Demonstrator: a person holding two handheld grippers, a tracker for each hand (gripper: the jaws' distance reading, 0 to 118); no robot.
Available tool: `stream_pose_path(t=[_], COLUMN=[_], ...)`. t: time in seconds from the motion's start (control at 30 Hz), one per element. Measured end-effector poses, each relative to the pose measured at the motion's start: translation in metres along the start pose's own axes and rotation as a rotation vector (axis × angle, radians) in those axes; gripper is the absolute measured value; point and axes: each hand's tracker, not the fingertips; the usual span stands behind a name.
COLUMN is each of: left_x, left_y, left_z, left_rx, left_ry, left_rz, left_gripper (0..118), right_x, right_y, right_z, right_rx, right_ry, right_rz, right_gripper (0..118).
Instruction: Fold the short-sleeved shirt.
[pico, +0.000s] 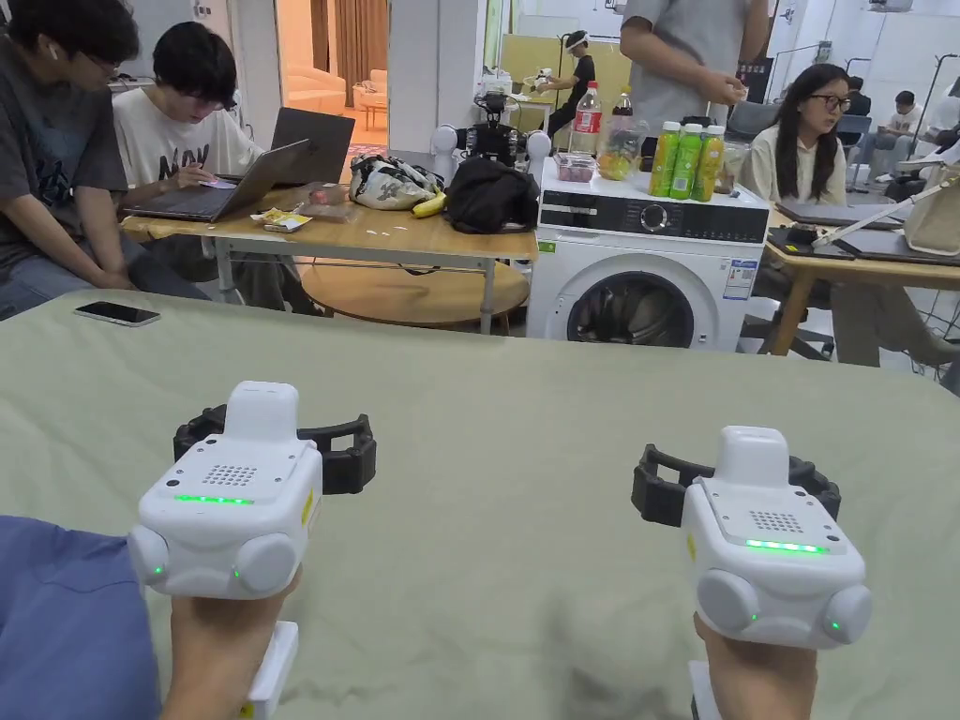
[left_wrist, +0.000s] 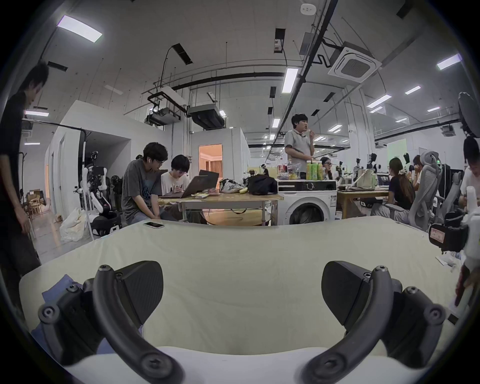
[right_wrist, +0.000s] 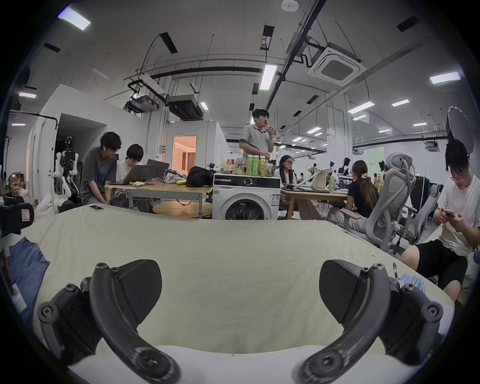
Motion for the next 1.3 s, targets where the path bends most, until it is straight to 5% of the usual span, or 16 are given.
stream_pose_path(t=[0.4, 0.5, 0.53, 0.6, 0.67, 0.7, 0.73, 1.13, 1.3], left_x=[0.006, 0.007, 0.007, 0.009, 0.009, 0.009, 0.009, -0.007, -0.036], left_y=[0.007, 0.008, 0.008, 0.009, 0.01, 0.01, 0.01, 0.007, 0.01], left_z=[0.004, 0.007, 0.008, 0.009, 0.007, 0.005, 0.005, 0.006, 0.015], left_rx=[0.027, 0.048, 0.057, 0.064, 0.051, 0.017, 0.011, 0.004, -0.026], left_ry=[-0.004, -0.01, -0.017, -0.013, -0.032, -0.052, -0.063, 0.009, 0.047], left_rz=[-0.043, -0.042, -0.043, -0.053, -0.043, -0.03, -0.023, -0.015, -0.012], left_gripper=[118, 118, 114, 95, 38, 16, 6, 0, 0], right_x=[-0.004, -0.006, -0.006, -0.006, -0.008, -0.007, -0.007, -0.003, -0.032], right_y=[0.003, 0.003, 0.003, 0.003, 0.003, 0.003, 0.003, 0.007, 0.012], right_z=[0.004, 0.005, 0.005, 0.005, 0.005, 0.007, 0.008, 0.006, 0.004], right_rx=[0.019, 0.023, 0.022, 0.022, 0.027, 0.036, 0.046, 0.022, 0.024], right_ry=[-0.011, -0.017, -0.017, -0.019, -0.031, -0.031, -0.028, -0.021, 0.006], right_rz=[0.024, 0.029, 0.031, 0.038, 0.044, 0.04, 0.035, -0.03, -0.013], right_gripper=[117, 94, 78, 44, 13, 5, 0, 0, 0])
